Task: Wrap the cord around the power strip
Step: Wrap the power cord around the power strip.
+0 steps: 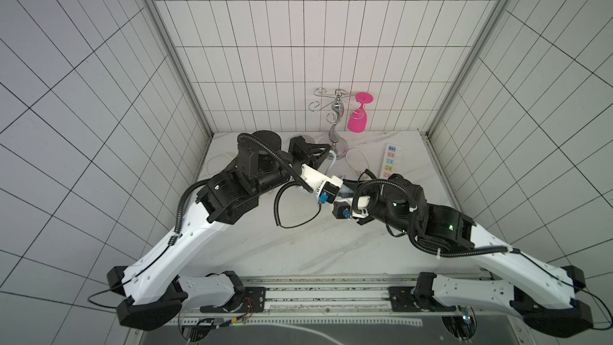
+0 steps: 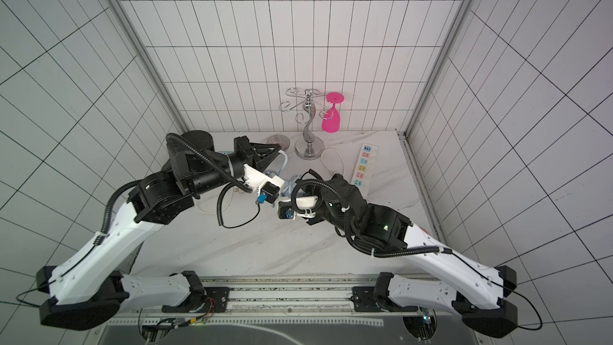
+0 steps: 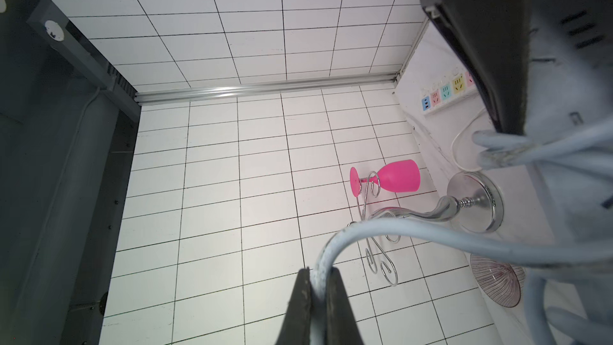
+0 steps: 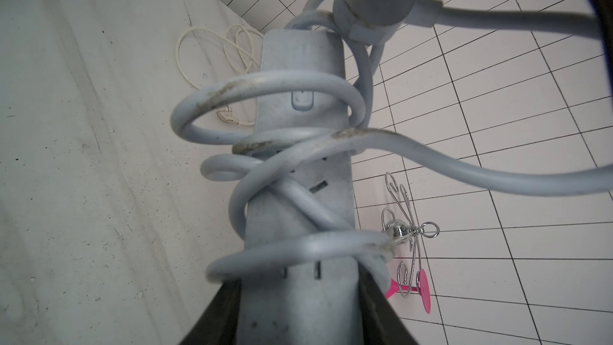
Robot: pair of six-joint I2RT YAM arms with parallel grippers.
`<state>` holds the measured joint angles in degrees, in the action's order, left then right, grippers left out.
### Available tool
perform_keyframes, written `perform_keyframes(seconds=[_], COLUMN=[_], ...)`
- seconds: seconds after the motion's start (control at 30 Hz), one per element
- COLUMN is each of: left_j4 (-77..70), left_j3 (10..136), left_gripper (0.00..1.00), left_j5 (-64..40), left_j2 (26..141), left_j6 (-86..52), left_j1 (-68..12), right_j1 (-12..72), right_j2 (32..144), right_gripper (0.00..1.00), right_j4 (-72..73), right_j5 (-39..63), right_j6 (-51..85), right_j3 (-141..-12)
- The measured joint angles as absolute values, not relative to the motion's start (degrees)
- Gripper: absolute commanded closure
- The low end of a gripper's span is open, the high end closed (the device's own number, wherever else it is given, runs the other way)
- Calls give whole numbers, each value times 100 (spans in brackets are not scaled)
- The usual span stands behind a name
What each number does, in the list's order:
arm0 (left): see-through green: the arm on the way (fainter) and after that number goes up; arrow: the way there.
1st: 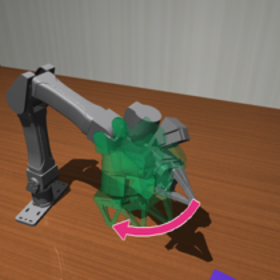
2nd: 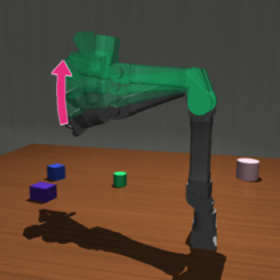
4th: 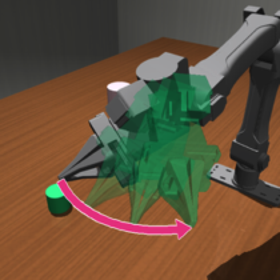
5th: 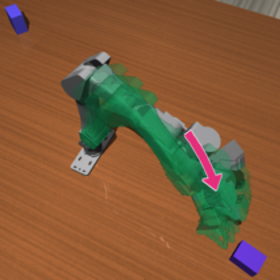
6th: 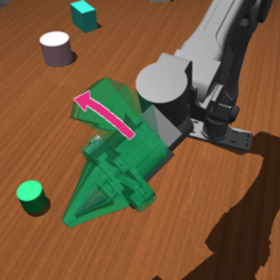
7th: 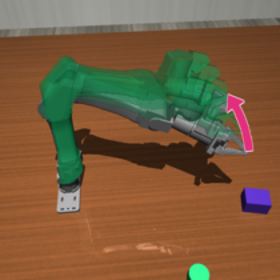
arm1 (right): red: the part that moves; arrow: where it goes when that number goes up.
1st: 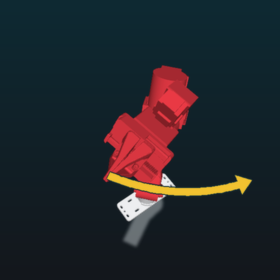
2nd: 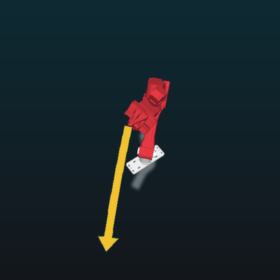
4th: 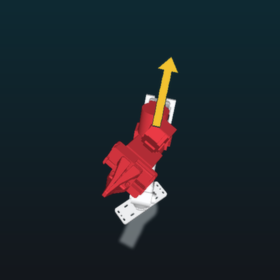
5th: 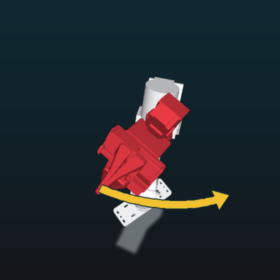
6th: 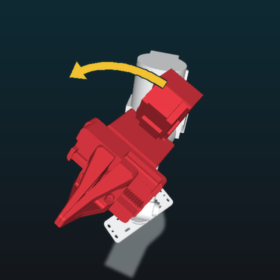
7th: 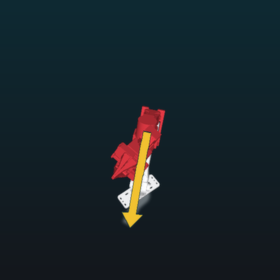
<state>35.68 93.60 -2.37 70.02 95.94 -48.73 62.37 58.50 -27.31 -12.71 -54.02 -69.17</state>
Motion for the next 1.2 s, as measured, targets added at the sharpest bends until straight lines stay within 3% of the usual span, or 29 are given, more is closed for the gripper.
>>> perform_keyframes(seconds=[0.47,0.8,1.2], left_j4=[3802,3992,3896], left_j3=[9931,10018,9671], left_gripper=[100,100,100], left_j5=[1378,274,-1461], left_j2=[7072,7094,7172], left_j6=[10132,9349,7953], left_j1=[-6353,-4788,-3739], right_j1=[6344,6372,6650], right_j2=[5752,5603,5435], right_gripper=[100,100,100], right_j4=[-2840,-2871,-2904], right_j5=[-1024,-886,-886], right_j6=[-5489,-5483,-5470], right_j3=[-6917,-6917,-6917])
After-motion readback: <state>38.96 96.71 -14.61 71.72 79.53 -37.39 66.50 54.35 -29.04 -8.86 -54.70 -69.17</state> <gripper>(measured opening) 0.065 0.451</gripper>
